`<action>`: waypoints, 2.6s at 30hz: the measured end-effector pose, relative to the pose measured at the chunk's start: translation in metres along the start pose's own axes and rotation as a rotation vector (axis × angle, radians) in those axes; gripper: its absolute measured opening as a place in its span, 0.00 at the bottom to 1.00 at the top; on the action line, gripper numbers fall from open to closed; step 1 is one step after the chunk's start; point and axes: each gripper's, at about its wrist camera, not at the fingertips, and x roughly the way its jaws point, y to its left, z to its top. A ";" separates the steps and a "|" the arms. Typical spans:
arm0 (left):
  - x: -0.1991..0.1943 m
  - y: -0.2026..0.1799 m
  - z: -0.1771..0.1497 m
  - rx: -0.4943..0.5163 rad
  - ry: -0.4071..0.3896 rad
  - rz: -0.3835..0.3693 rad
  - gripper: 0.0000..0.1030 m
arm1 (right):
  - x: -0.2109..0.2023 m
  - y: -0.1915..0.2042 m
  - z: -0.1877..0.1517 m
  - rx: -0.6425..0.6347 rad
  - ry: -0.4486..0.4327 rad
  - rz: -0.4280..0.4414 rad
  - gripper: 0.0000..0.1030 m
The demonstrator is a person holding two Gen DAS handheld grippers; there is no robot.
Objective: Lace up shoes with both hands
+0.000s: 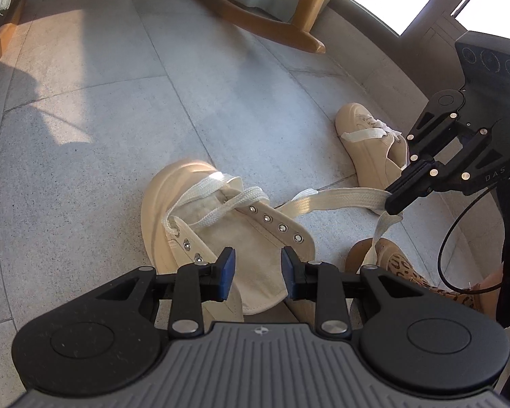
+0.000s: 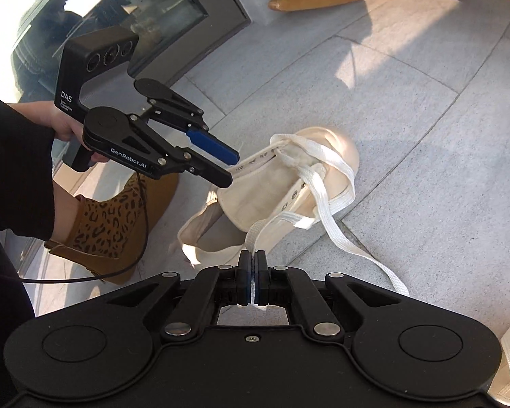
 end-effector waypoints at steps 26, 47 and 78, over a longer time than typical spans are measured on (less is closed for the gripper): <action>0.013 -0.024 0.024 0.142 0.005 -0.039 0.26 | -0.086 -0.018 0.023 -0.008 -0.274 0.087 0.01; 0.019 -0.058 0.027 0.338 -0.019 -0.004 0.00 | -0.058 0.010 0.059 -0.050 -0.289 0.197 0.03; -0.018 0.000 0.018 0.129 -0.029 0.108 0.00 | 0.112 0.026 -0.001 -0.462 0.197 -0.260 0.11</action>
